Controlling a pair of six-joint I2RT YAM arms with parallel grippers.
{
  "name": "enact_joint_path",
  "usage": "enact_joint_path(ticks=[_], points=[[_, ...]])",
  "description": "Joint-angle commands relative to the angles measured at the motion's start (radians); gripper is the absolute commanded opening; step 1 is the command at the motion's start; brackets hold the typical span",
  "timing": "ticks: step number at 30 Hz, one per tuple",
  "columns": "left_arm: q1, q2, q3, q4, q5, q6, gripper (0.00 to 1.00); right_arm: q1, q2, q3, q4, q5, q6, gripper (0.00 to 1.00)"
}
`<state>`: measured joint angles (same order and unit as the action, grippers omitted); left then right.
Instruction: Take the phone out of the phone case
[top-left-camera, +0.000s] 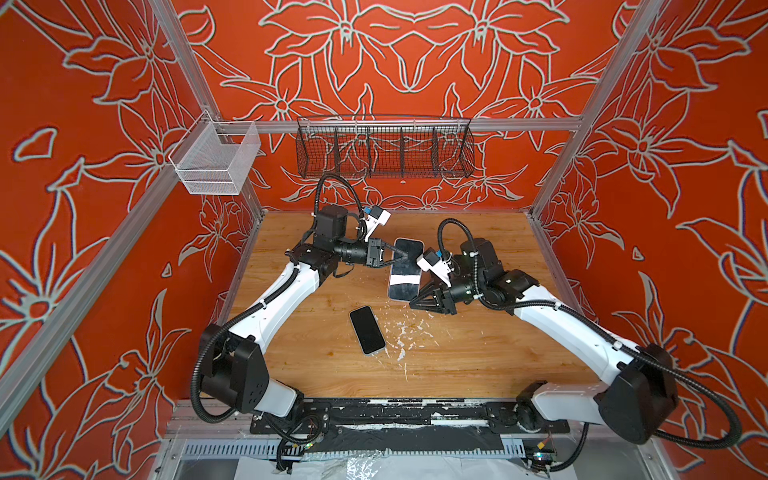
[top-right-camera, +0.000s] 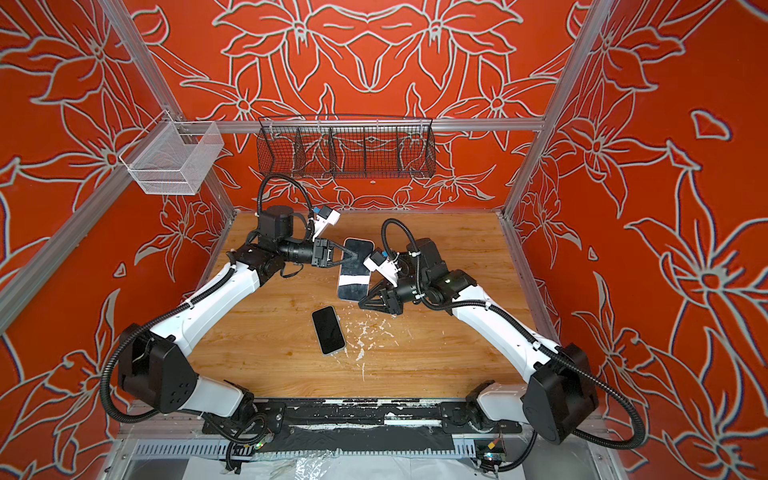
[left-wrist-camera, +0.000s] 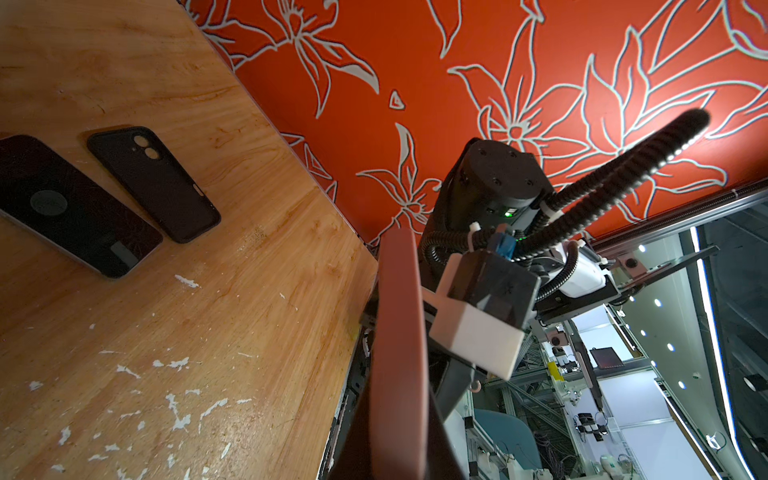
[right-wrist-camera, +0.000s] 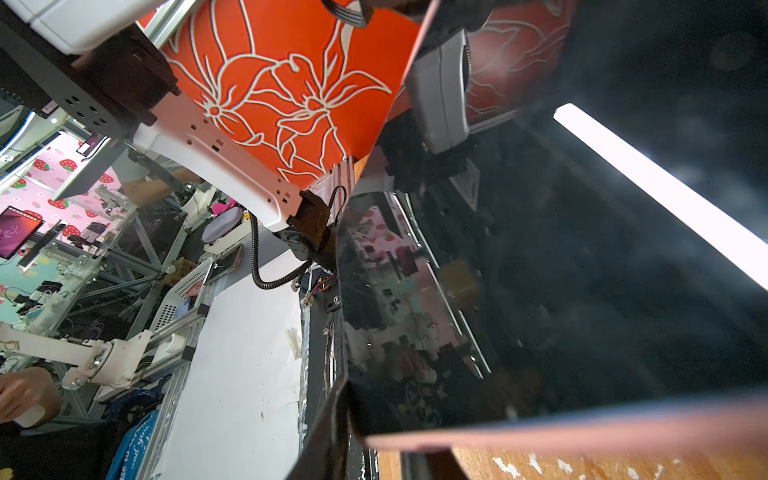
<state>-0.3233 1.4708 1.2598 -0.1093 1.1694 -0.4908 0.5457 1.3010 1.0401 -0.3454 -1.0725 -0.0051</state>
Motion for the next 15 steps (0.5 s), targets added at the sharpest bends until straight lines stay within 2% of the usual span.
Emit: enact_joint_path(ticks=[1,9,15], points=[[-0.007,-0.011,0.004,0.028,0.009,-0.004,0.0,0.007,-0.023,0.02,0.051,-0.035,-0.02,0.17],[-0.006,-0.002,0.006,0.038,0.01,-0.012,0.0,0.008,-0.02,0.023,0.053,-0.037,-0.018,0.06],[-0.007,0.024,0.011,0.048,0.01,-0.034,0.0,0.019,-0.041,0.024,0.051,-0.002,-0.021,0.01]])
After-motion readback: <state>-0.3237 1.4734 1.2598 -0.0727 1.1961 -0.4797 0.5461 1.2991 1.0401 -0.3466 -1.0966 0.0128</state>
